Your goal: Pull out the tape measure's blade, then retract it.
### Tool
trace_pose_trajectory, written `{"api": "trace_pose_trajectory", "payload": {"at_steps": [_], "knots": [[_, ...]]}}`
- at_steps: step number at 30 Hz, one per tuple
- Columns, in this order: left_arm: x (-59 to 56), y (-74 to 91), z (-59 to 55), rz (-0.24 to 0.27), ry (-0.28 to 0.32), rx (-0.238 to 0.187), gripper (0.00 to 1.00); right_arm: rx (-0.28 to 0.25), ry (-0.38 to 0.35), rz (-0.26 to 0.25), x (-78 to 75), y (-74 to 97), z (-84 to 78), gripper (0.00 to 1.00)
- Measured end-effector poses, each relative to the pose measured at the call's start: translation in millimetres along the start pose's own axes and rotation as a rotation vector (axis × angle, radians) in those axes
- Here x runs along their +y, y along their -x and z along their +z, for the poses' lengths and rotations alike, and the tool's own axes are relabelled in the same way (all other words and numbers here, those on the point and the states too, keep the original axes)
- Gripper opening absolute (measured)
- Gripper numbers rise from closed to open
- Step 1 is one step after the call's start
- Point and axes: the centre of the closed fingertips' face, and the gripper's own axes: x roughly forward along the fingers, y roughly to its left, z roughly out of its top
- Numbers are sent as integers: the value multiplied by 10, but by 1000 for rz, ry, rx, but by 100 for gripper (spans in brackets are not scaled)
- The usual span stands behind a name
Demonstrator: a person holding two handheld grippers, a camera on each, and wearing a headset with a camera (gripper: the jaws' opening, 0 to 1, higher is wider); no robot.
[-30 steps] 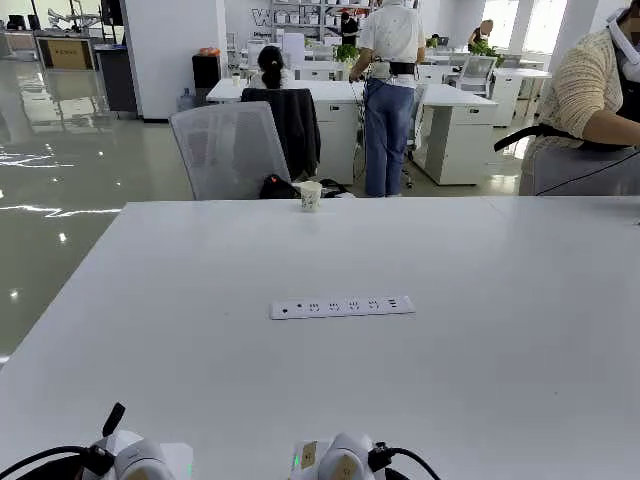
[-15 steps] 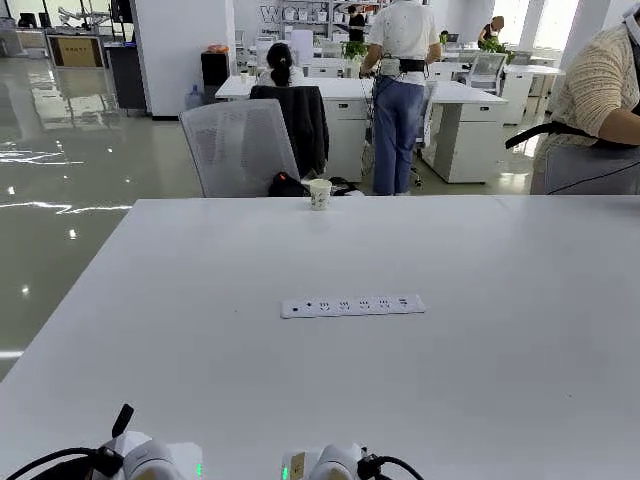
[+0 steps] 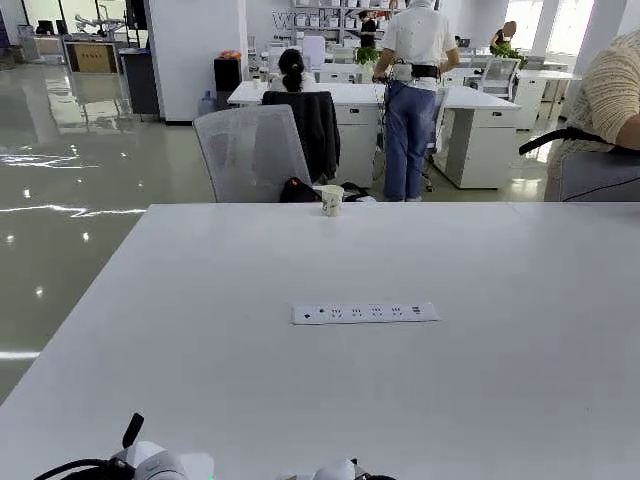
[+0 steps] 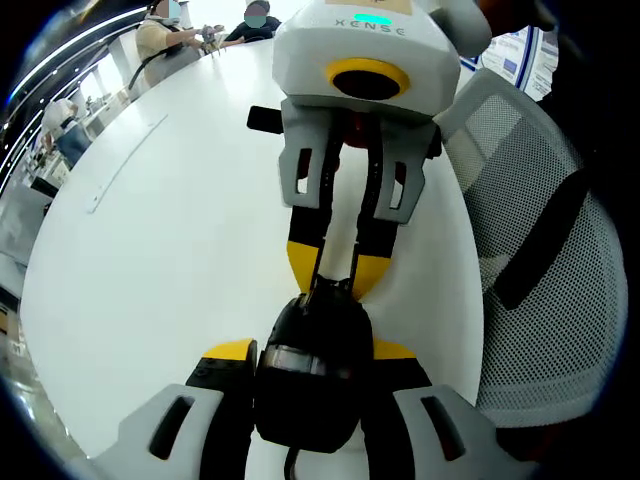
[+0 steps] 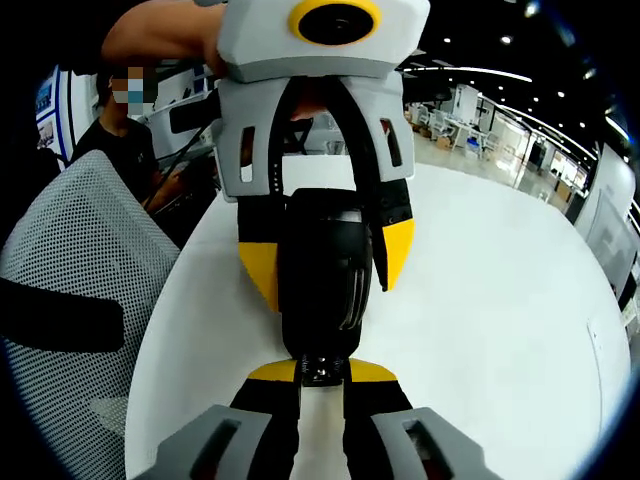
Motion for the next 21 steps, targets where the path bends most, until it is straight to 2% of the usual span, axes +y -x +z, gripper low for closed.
{"api": "trace_pose_trajectory", "payload": {"at_steps": [1, 2, 3, 5, 6, 9, 21], "knots": [[-1, 0, 0, 0, -1, 2, 36, -7, -6, -2, -5, 5, 0, 13], [0, -1, 2, 0, 2, 2, 36, -17, -54, -17, -16, 8, -4, 13], [0, 0, 1, -1, 4, 0, 36, -15, -35, -5, -27, 10, -3, 13], [0, 0, 4, 0, 7, -5, 36, -15, -84, -2, -37, 3, -3, 12], [0, -1, 7, 1, 6, -9, 36, -9, -44, -1, -35, 0, -6, 12], [2, 1, 9, 4, 5, -15, 36, -17, -80, 5, -27, 10, -11, 11], [17, 19, 10, 5, 24, -34, 36, -1, -48, 16, -23, 30, -31, 10]]}}
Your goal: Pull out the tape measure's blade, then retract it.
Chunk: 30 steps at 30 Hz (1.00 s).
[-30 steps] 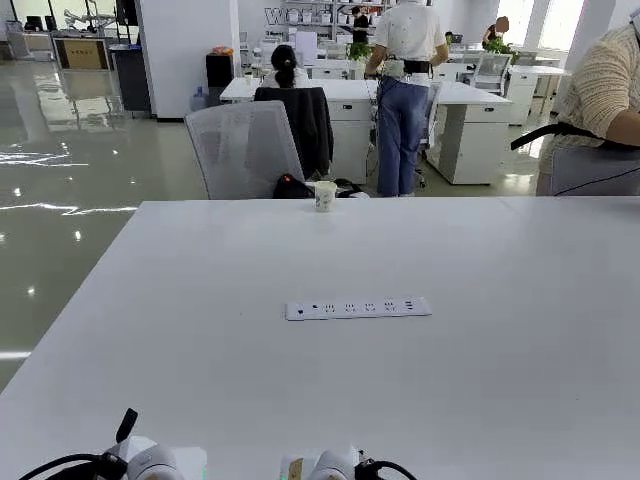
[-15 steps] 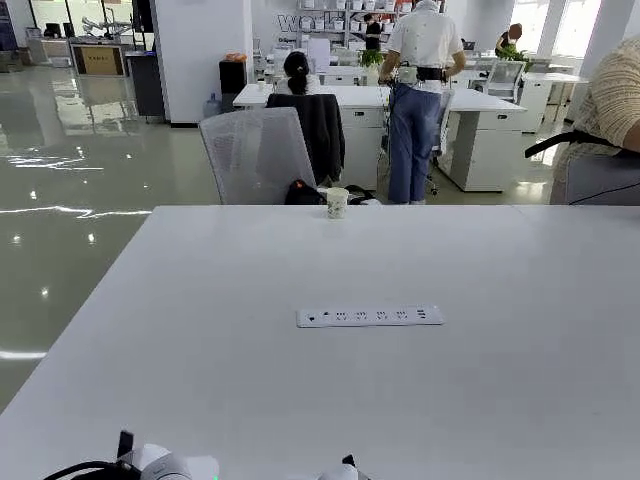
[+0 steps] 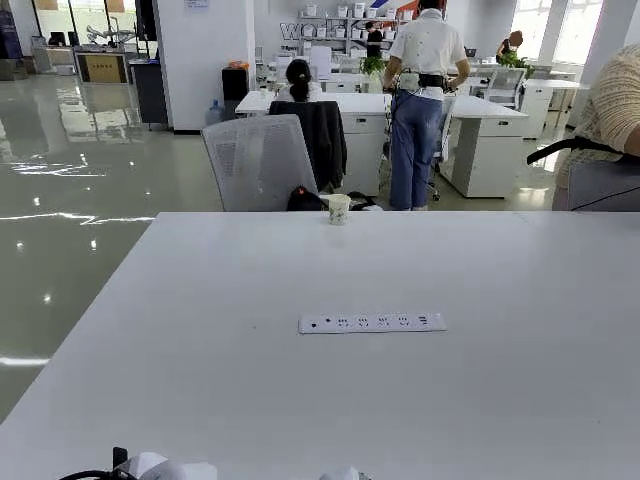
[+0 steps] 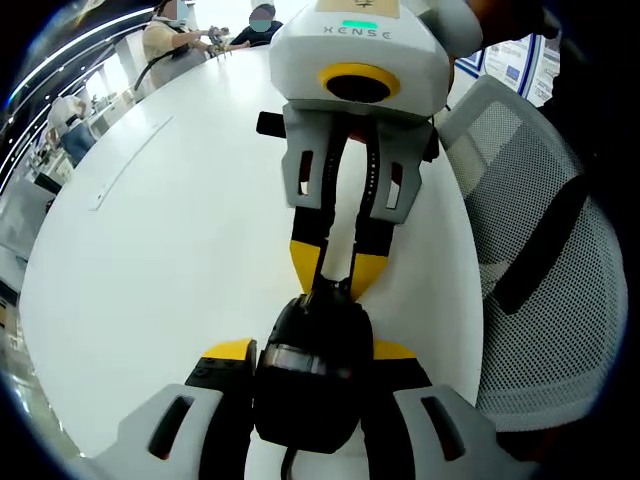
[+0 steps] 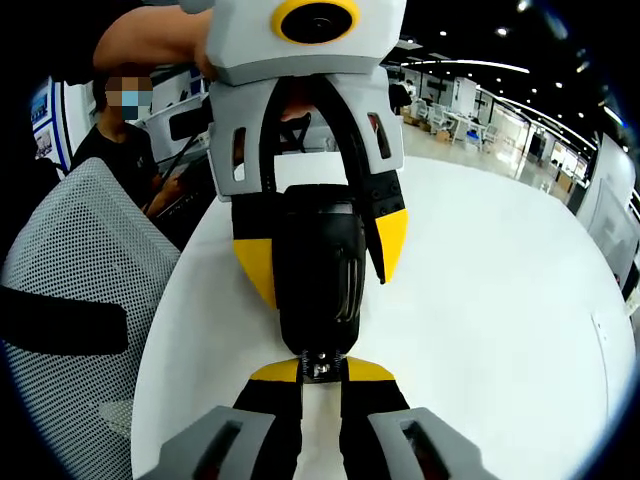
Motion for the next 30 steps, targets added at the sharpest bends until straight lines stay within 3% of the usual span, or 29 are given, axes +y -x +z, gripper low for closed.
{"api": "trace_pose_trajectory", "payload": {"at_steps": [13, 30], "knots": [[-14, -1, -5, 14, -1, 2, 36, 20, -12, -13, 4, 25, -38, 10], [-19, -21, 2, 18, 5, 24, 36, 39, -37, 11, -8, 105, -142, 10]]}}
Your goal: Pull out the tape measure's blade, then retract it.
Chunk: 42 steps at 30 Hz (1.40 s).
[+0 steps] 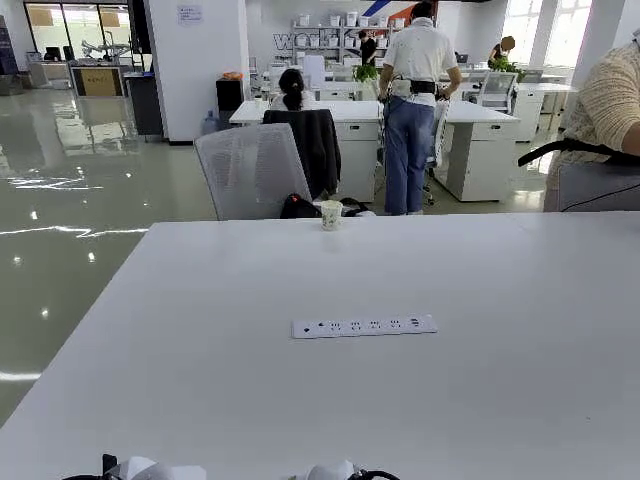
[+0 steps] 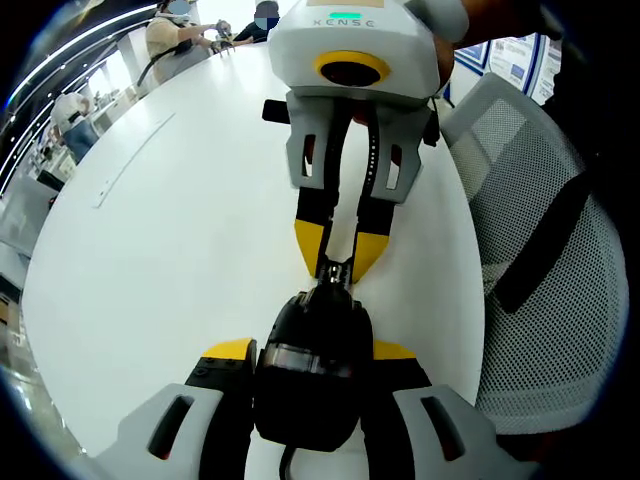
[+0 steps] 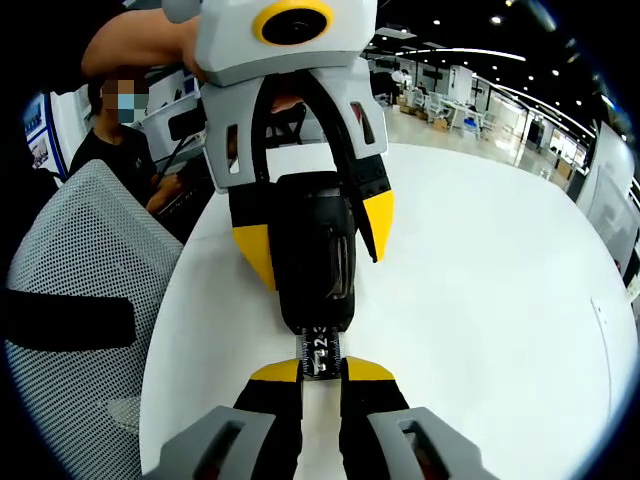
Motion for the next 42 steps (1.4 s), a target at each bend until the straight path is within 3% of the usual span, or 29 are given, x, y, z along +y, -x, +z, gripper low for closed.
{"api": "trace_pose_trajectory", "payload": {"at_steps": [42], "knots": [[3, -2, 8, 6, 11, -2, 36, 32, -34, -6, 0, 161, -204, 10]]}}
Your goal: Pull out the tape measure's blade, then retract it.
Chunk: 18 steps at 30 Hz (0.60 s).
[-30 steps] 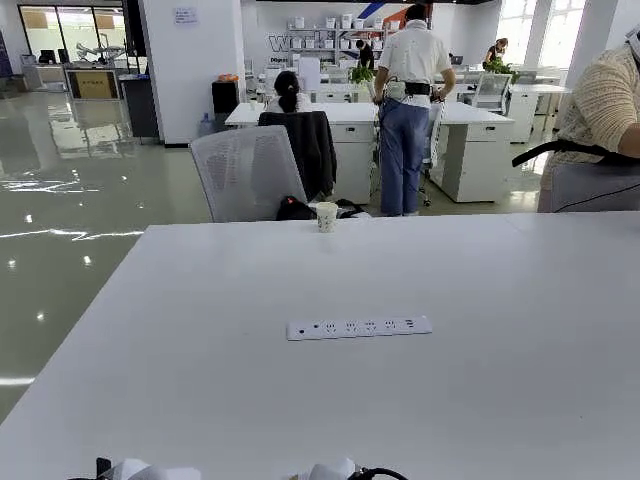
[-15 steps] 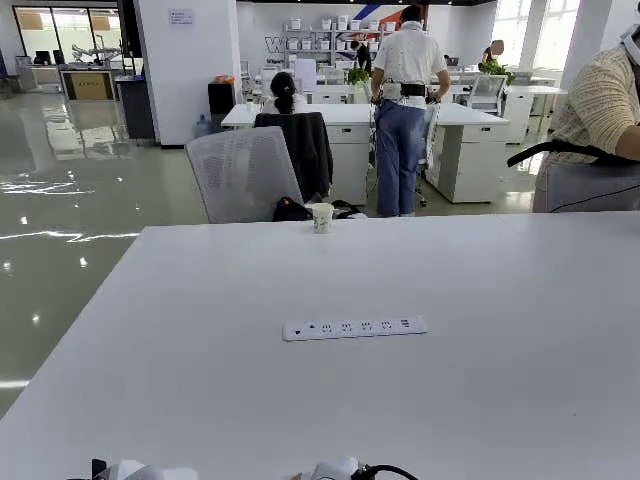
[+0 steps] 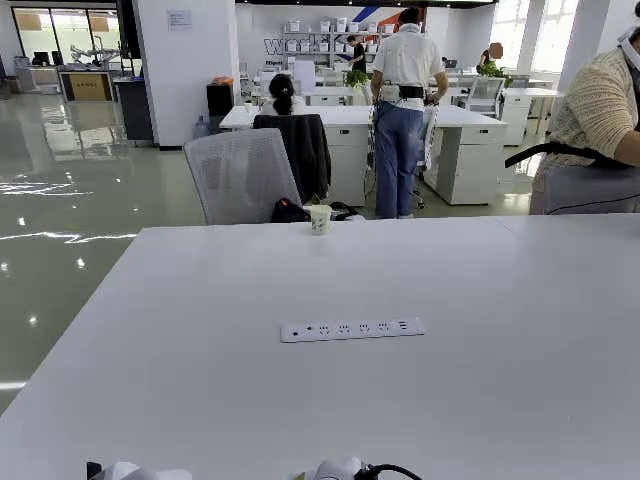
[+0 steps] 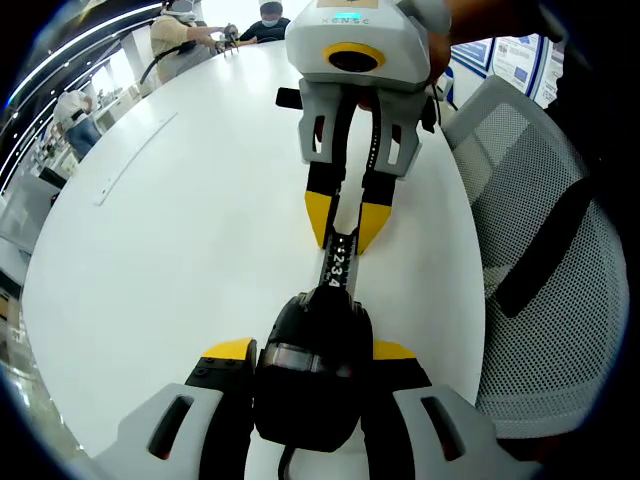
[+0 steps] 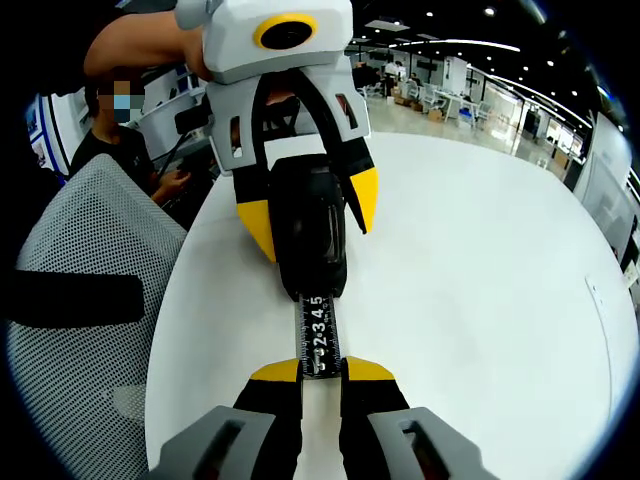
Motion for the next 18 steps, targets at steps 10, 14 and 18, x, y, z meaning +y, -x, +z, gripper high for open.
{"api": "trace_pose_trajectory", "payload": {"at_steps": [10, 14, 18], "knots": [[-5, 4, -2, -3, -3, 6, 36, 3, -10, -2, 5, 41, -32, 10], [-10, 3, -4, -6, -4, 10, 36, 7, -17, -1, 12, 72, -60, 10], [-11, 1, -4, -6, -1, 10, 36, 6, -23, -3, 5, 92, -88, 10]]}}
